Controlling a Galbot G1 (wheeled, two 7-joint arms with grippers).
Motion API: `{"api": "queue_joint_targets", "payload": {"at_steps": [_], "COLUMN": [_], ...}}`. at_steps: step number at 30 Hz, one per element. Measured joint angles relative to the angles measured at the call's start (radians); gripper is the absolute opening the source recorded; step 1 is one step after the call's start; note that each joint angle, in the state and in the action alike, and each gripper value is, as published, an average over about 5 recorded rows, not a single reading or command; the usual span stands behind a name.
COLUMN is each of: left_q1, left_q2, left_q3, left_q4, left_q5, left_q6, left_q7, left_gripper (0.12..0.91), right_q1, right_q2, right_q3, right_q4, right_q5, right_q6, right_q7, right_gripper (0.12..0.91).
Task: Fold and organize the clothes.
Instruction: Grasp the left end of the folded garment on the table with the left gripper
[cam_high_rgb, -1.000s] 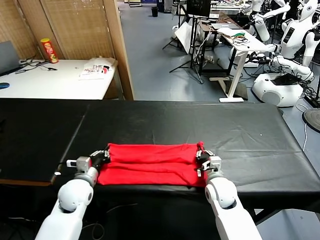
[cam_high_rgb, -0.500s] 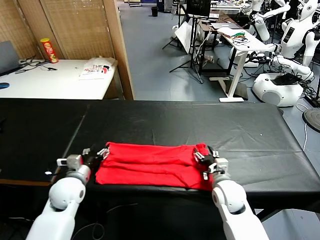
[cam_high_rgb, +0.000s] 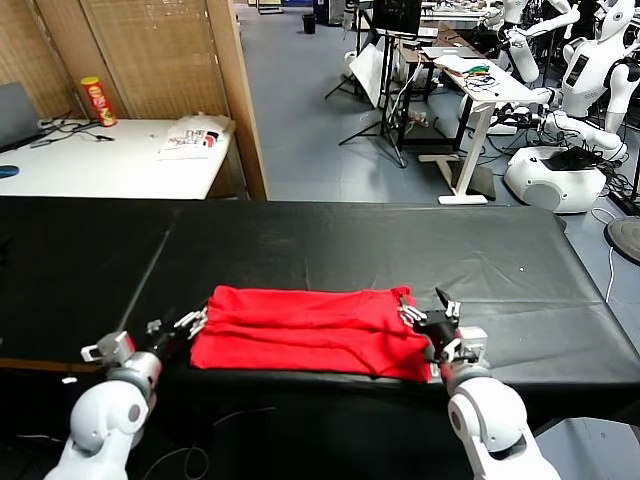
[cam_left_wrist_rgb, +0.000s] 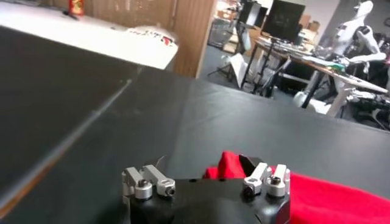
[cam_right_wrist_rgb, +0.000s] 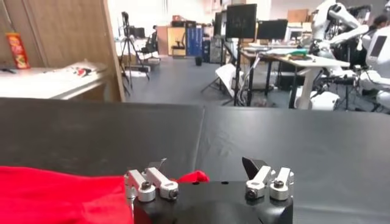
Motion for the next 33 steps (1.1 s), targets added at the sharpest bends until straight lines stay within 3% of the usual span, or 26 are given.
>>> {"api": "queue_joint_targets", "payload": {"at_steps": [16, 19, 26, 29, 33], "left_q1": [0.039, 0.040, 0.033, 0.029, 0.022], "left_q2": [-0.079, -0.088, -0.106, -0.105, -0.091], "left_q3": [0.054, 0.063, 0.071, 0.072, 0.066], "left_q4": [0.014, 0.015, 0.026, 0.024, 0.019], "left_q5": [0.150, 0.175, 0.189, 0.191, 0.236], "left_q6": [-0.039, -0.044, -0.043, -0.040, -0.052], "left_q7": [0.040, 0.046, 0.046, 0.050, 0.065], "left_gripper": [0.786, 0.702, 0.315, 0.188, 0.164], "right_q1": [-0.006, -0.003, 0.001, 0.001, 0.000], "right_q2": [0.007, 0.014, 0.024, 0.027, 0.031], "right_q3": [0.008, 0.004, 0.000, 0.002, 0.006], "right_q4": [0.011, 0.008, 0.010, 0.010, 0.009], "right_q5": [0.003, -0.001, 0.001, 0.000, -0.001], "right_q6": [-0.003, -0.002, -0.003, -0.003, -0.004], "right_q7": [-0.001, -0.002, -0.006, -0.006, -0.005], "right_gripper": [0.798, 0.798, 0.798, 0.798, 0.798]}}
